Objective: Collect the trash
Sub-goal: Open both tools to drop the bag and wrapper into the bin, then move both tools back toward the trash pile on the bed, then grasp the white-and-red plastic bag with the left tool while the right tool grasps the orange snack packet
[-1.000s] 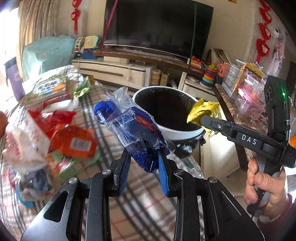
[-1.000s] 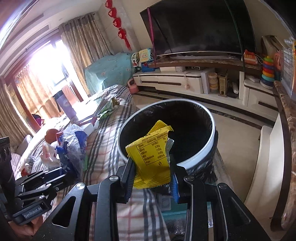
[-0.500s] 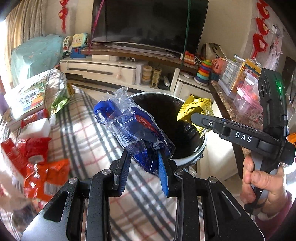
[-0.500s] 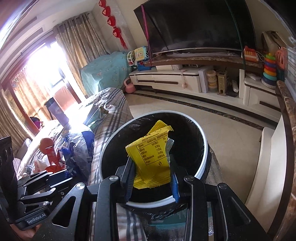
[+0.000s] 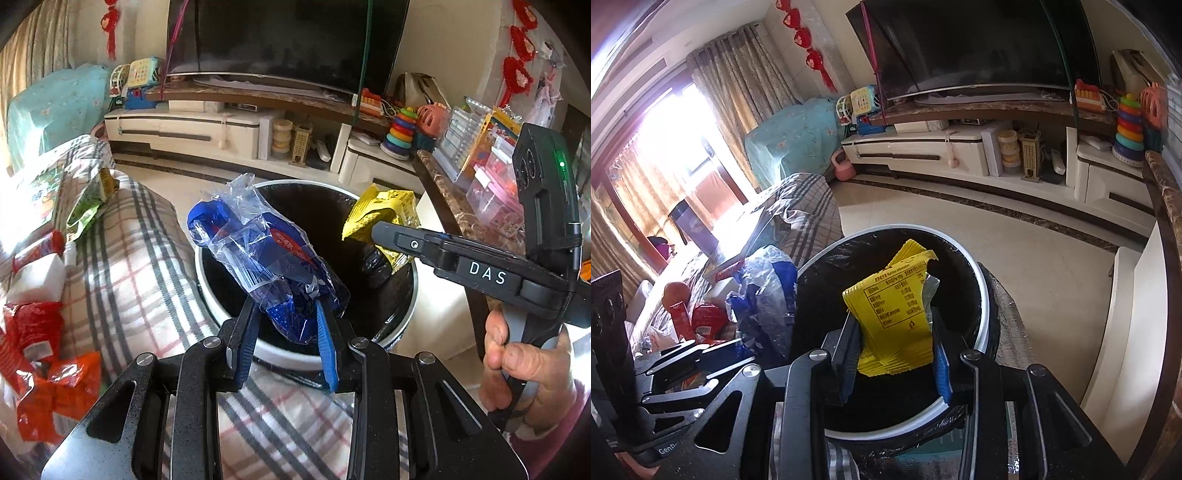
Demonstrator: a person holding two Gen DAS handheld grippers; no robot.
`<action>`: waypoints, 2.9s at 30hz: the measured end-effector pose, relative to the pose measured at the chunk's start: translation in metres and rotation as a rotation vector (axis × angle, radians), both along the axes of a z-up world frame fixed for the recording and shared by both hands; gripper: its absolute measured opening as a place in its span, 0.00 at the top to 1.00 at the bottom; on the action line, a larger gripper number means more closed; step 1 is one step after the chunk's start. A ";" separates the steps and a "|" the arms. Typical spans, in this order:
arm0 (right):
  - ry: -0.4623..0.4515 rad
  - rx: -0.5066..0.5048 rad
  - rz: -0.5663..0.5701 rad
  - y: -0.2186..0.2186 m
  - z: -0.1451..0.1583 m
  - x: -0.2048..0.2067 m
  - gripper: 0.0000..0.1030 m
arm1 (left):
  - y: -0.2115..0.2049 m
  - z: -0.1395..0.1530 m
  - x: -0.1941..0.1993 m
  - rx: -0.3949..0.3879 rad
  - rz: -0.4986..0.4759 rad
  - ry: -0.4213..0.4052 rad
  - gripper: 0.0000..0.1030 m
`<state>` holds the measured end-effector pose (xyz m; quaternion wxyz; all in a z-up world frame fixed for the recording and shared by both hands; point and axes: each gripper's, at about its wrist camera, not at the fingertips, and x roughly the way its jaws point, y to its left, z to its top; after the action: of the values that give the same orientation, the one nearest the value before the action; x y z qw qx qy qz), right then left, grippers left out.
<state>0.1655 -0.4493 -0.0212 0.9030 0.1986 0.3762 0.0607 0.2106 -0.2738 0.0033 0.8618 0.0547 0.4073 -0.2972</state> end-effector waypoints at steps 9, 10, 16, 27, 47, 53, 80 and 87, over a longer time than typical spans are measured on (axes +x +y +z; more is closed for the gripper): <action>0.026 0.022 -0.021 -0.004 -0.004 0.001 0.43 | 0.007 0.000 -0.006 0.006 0.035 -0.024 0.37; 0.024 0.022 -0.024 -0.004 -0.004 0.000 0.42 | 0.010 0.000 -0.007 0.004 0.040 -0.023 0.37; -0.011 0.034 -0.020 0.009 0.003 -0.017 0.26 | 0.034 0.005 -0.027 -0.032 0.082 -0.041 0.34; -0.073 0.039 0.053 0.067 0.008 -0.054 0.12 | 0.099 0.003 -0.063 -0.089 0.192 -0.027 0.29; -0.080 0.060 0.202 0.152 0.002 -0.073 0.10 | 0.206 -0.014 -0.109 -0.116 0.414 -0.013 0.28; -0.071 0.066 0.223 0.166 0.000 -0.072 0.10 | 0.232 -0.019 -0.112 -0.113 0.469 -0.009 0.28; -0.068 0.070 0.320 0.211 -0.005 -0.042 0.10 | 0.277 -0.016 -0.086 -0.122 0.579 -0.004 0.28; -0.084 0.064 0.336 0.224 -0.005 -0.026 0.13 | 0.276 -0.015 -0.064 -0.140 0.584 -0.018 0.28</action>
<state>0.1395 -0.2256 -0.0262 0.8883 0.1588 0.3640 0.2309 0.1464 0.0021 -0.0113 0.9162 -0.1215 0.3766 -0.0636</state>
